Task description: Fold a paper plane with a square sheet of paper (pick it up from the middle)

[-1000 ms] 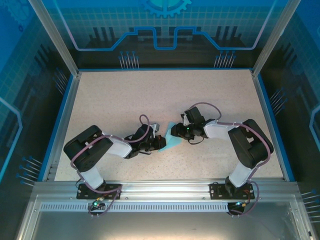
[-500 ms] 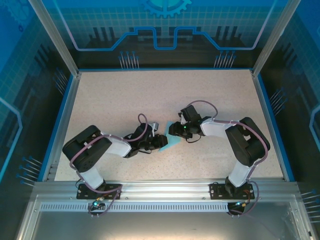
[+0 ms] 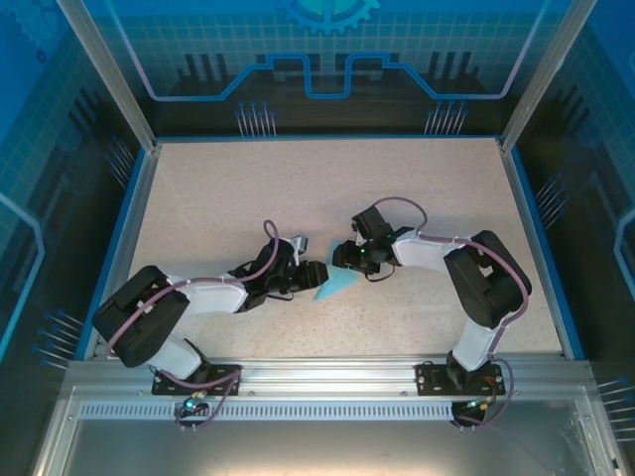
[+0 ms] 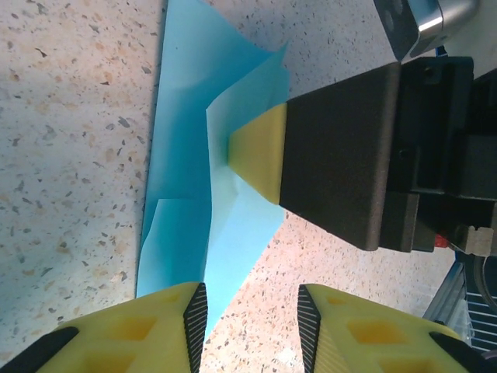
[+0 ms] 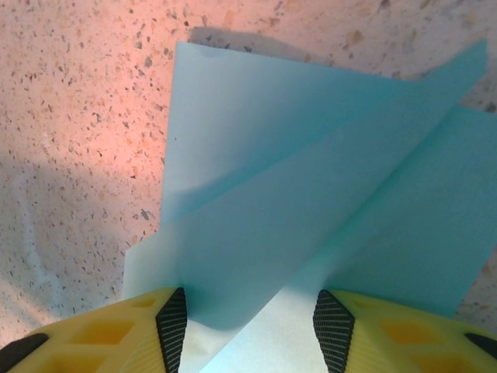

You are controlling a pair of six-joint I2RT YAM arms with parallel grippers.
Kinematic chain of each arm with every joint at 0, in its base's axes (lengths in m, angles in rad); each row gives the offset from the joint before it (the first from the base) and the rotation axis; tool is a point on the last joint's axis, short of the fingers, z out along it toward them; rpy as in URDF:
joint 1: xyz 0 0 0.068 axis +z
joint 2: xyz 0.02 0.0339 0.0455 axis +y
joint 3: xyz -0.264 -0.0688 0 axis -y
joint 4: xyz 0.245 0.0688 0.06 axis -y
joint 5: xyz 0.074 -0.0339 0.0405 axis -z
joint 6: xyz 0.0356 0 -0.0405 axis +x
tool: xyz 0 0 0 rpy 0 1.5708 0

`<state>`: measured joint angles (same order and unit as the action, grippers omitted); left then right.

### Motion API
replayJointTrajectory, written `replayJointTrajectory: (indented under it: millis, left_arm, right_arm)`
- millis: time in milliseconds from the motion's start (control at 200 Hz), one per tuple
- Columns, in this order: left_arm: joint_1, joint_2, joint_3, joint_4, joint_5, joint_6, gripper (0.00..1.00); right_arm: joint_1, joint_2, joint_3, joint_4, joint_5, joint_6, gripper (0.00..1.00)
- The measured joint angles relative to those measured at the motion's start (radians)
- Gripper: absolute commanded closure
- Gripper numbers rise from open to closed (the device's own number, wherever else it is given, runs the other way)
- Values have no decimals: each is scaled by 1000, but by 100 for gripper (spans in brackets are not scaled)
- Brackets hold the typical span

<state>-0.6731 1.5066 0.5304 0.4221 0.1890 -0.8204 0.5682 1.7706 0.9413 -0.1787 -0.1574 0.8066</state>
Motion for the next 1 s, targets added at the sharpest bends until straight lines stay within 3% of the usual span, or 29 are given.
replayJointTrajectory:
  millis: [350,1000]
  left_arm:
    - [-17,8,3,20,37,68,76]
    - [-24,106,42,-22,-10,72,85]
  right_arm:
    - [6,27,56,-75,26,32,46]
    - [10,62,115,-147,28,39,42]
